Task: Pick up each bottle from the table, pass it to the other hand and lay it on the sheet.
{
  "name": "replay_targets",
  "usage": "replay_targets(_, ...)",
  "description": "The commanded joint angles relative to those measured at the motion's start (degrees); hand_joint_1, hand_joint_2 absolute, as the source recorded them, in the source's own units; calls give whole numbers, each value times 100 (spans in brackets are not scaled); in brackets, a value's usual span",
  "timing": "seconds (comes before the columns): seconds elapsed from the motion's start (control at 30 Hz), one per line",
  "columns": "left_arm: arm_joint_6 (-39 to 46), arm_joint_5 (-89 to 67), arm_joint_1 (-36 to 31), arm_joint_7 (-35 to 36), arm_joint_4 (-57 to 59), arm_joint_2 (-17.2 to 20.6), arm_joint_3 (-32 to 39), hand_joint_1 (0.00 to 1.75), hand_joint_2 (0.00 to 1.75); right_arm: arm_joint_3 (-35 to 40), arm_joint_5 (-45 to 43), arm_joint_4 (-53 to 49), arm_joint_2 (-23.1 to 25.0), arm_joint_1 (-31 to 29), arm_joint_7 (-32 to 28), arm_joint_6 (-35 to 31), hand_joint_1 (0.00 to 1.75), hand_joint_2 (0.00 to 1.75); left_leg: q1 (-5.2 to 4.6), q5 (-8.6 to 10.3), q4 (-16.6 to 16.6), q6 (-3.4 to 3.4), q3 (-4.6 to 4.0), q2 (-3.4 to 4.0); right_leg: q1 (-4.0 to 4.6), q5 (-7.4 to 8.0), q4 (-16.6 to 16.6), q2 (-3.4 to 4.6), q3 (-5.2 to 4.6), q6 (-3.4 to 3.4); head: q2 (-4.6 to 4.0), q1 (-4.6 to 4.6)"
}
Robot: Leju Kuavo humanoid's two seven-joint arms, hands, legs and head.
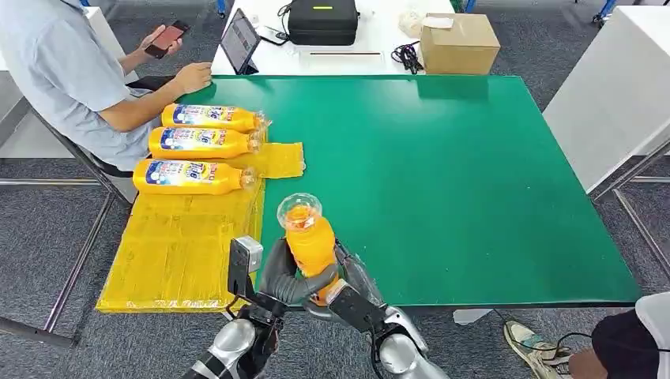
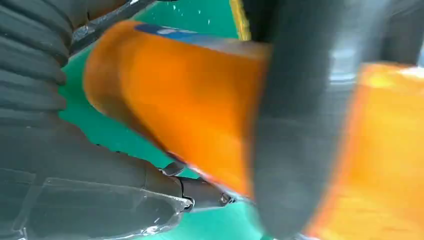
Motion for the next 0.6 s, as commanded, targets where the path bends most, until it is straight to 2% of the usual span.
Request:
replay_targets(0.03, -31, -382, -429, 13, 758, 105, -138, 175, 175, -59, 102, 51, -125, -168, -12, -25, 0, 175, 6, -5, -3, -10, 17, -3, 7, -5, -6, -5, 20, -12, 0, 2)
replay_targets(0.13, 1228, -1791, -710, -306, 789, 316, -297, 175, 175, -114, 201, -3, -159, -153, 16, -69, 0, 175, 8, -6, 1, -10, 14, 7, 9, -3, -2, 3, 16, -13, 0, 2)
replay_targets(0.17, 2108, -3004, -895, -79, 957, 422, -241, 175, 175, -183, 236, 4, -113, -182, -24, -26, 0, 175, 10, -9, 2, -13, 21, 9, 12, -6, -2, 4, 22, -17, 0, 0)
replay_targets(0.2, 1963, -3211, -911, -32, 913, 444, 34, 175, 175, -243, 267, 10, -78, -191, -33, -3, 0, 175, 10, -6, 4, -14, 15, 0, 11, -6, 1, -4, 19, -17, 0, 4)
replay_targets(0.23, 2278, -3702, -1041, 136, 1040, 527, 188, 175, 175, -292, 283, 31, -32, -221, -44, 1, 0, 175, 9, -1, 0, -12, 10, 2, 10, -1, 0, 0, 11, -15, 0, 2)
replay_targets(0.3, 2224, -4214, -1136, 115, 1092, 568, 676, 175, 175, -398, 321, 77, 39, -259, -57, 7, 0, 175, 13, -4, 4, -18, 15, 20, 14, 3, 1, 17, 12, -21, 0, 2)
replay_targets(0.6, 2470, -5027, -1068, -9, 848, 339, 1300, 175, 175, -696, 404, -66, 90, -135, -138, -140, 0, 175, 14, -7, 7, -16, 16, 12, 14, -7, 6, 8, 18, -16, 0, 2)
